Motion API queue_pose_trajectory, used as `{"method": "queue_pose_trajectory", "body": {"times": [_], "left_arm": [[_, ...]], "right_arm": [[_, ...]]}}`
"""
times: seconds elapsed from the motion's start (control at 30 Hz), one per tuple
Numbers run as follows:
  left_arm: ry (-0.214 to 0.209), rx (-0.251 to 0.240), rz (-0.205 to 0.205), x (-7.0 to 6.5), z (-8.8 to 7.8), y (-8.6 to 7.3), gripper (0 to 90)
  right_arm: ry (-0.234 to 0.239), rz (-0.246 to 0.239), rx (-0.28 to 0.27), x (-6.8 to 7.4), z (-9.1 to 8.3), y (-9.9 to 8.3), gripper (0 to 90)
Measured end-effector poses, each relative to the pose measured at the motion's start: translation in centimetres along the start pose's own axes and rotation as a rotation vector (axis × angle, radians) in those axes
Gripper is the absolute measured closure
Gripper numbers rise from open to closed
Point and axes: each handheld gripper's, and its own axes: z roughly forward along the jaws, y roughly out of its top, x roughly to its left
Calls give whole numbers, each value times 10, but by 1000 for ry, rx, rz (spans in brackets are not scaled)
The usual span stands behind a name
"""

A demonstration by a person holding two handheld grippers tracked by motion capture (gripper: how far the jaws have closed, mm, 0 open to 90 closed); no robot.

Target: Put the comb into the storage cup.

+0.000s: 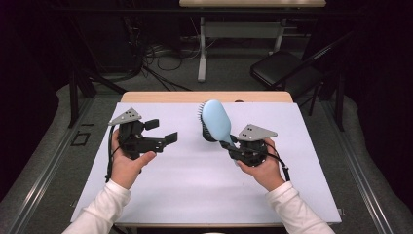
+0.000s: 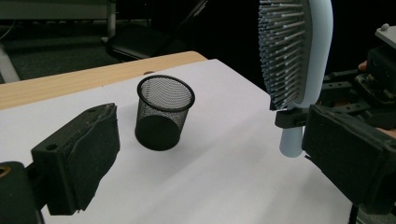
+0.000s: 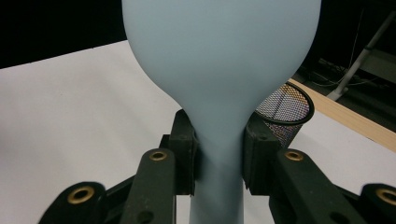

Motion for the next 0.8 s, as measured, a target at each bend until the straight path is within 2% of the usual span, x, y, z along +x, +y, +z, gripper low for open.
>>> {"method": "queue_pose_trajectory", "body": {"times": [0.1,0.53,0.8], "left_arm": [[-9,1,-13,-1,2,6,45],[-25,15,-1,-6,11,28,45],[-43,31,-14,-11,22,39,45]], "right_arm": [[-1,0,-1,0,0,0,694],[0,5,-2,-1,-1,0,694],[-6,5,-5,-1,-1,0,694]]}}
